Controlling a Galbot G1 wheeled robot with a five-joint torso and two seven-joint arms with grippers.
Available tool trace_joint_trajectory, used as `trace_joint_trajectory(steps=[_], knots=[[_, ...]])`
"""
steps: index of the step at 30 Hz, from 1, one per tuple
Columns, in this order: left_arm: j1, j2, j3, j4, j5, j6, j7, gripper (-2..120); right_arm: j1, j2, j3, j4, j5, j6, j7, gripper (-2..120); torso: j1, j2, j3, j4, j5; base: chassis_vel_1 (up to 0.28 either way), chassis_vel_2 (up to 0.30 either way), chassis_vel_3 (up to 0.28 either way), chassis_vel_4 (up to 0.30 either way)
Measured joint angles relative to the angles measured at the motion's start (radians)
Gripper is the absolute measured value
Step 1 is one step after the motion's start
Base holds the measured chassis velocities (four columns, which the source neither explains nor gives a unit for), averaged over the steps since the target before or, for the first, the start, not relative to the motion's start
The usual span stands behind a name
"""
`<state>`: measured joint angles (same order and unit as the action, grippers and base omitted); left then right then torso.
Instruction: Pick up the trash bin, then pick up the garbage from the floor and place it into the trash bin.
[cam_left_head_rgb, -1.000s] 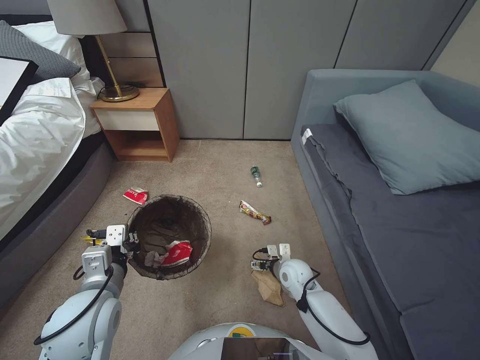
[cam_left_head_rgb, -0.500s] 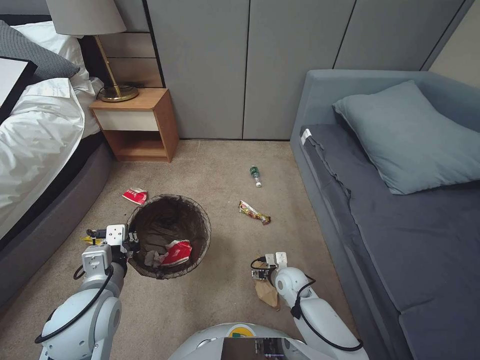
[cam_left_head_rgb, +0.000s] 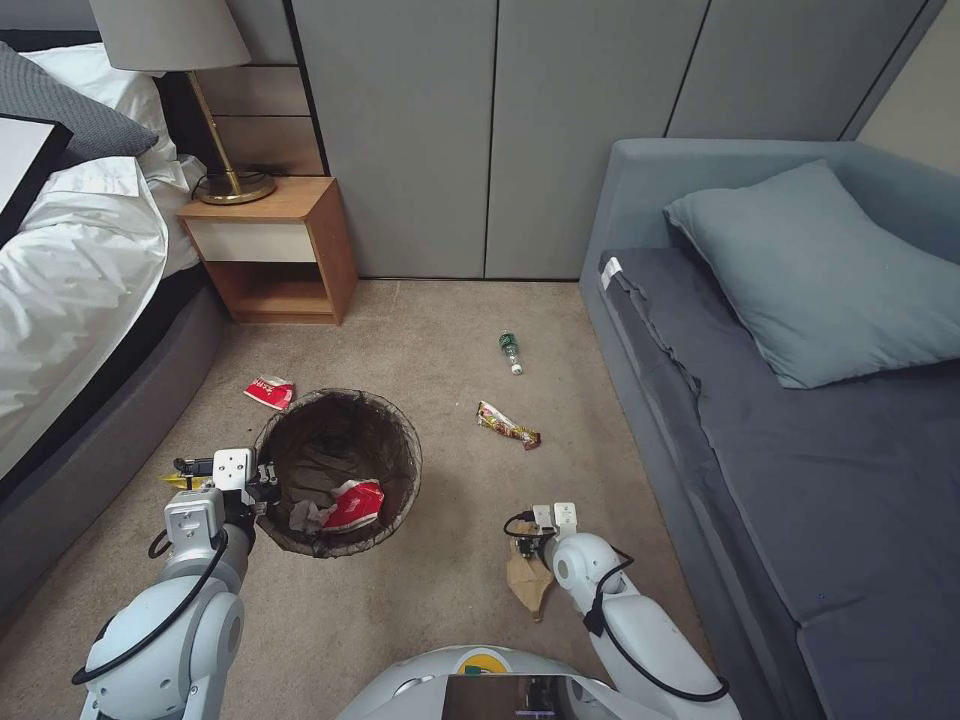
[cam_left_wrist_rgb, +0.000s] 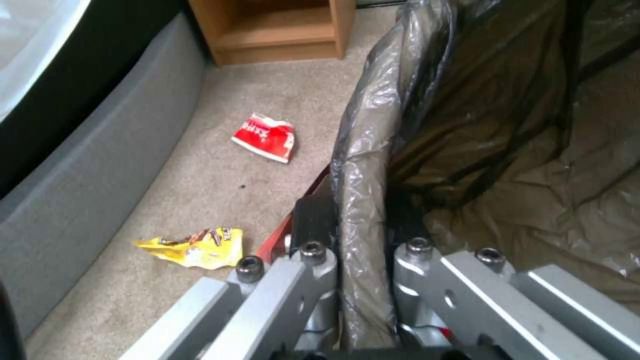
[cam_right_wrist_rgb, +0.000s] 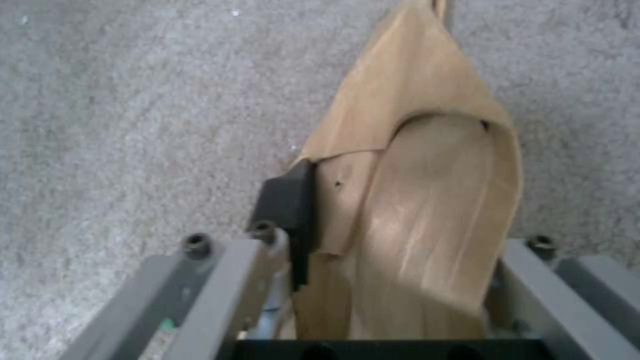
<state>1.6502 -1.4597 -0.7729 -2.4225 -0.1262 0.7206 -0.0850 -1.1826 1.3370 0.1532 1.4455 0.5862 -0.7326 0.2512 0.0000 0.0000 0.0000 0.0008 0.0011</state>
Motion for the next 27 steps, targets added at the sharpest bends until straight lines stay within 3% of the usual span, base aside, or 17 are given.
trace_joint_trajectory(steps=[3, 7, 13, 22, 27], knots=[[-0.002, -0.002, 0.001, 0.002, 0.001, 0.000, 0.000, 4, -0.012, -0.006, 0.000, 0.026, 0.001, -0.001, 0.005, 8, 0.000, 0.000, 0.000, -0.0004, -0.0004, 0.000, 0.000, 0.000, 0.000], [-0.001, -0.001, 0.002, 0.002, 0.001, -0.001, 0.000, 4, -0.022, -0.013, 0.005, 0.050, 0.003, -0.004, 0.015, 0, 0.000, 0.000, 0.000, -0.0008, -0.0010, 0.000, 0.000, 0.000, 0.000], [0.002, 0.001, 0.001, -0.001, 0.003, 0.001, 0.000, 4, -0.035, -0.022, 0.018, 0.108, 0.011, -0.005, 0.021, 0, 0.000, 0.000, 0.000, -0.0009, -0.0011, 0.000, 0.000, 0.000, 0.000], [0.010, 0.005, -0.008, -0.026, -0.017, 0.013, -0.011, 4, -0.110, -0.053, 0.135, 0.389, 0.105, -0.005, 0.051, 0, 0.000, 0.000, 0.000, -0.0007, -0.0011, 0.000, 0.000, 0.000, 0.000], [0.020, 0.006, -0.006, -0.054, -0.014, 0.013, -0.013, 4, -0.171, -0.097, 0.226, 0.617, 0.224, -0.004, 0.081, 0, 0.000, 0.000, 0.000, -0.0008, -0.0011, 0.000, 0.000, 0.000, 0.000]])
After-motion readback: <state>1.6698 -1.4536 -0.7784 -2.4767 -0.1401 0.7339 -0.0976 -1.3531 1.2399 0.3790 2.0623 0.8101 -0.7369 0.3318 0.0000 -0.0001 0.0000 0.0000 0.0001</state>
